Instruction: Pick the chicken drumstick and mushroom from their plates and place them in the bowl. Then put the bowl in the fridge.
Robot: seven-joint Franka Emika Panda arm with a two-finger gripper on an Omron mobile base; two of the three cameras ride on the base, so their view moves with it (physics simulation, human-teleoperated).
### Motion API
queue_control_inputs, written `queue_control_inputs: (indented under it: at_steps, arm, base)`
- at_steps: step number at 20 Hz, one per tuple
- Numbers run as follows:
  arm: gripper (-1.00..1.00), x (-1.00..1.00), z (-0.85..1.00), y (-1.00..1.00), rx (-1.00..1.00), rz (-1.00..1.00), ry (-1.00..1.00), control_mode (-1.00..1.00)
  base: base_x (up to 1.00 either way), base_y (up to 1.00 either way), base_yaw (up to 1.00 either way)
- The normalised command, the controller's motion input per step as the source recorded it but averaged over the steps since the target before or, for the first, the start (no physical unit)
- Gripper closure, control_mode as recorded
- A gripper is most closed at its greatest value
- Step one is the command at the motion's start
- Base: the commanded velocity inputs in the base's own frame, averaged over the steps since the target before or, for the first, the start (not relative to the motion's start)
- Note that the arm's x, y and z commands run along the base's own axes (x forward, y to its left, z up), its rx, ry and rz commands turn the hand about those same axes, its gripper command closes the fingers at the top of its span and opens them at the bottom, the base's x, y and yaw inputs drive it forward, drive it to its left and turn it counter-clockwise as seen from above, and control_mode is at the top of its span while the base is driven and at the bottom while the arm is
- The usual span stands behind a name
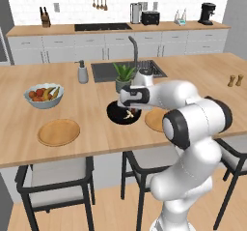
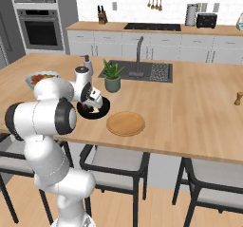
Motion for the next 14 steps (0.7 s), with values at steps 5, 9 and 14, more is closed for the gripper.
queue_control_inputs:
  at_steps: [5,9,14]
  arm:
    - [1.00,0.51,-0.28,0.00,0.00,-0.02,0.08,-1.00]
    - [1.00,0.61,-0.15,0.01,0.00,0.00,0.05,-1.00]
    - [1.00,0.37,-0.23,0.02,0.00,0.00,0.08,-1.00]
  base:
    - [0.00,0.00,0.00]
    - [0.00,0.00,0.00]
    - [0.00,0.00,0.00]
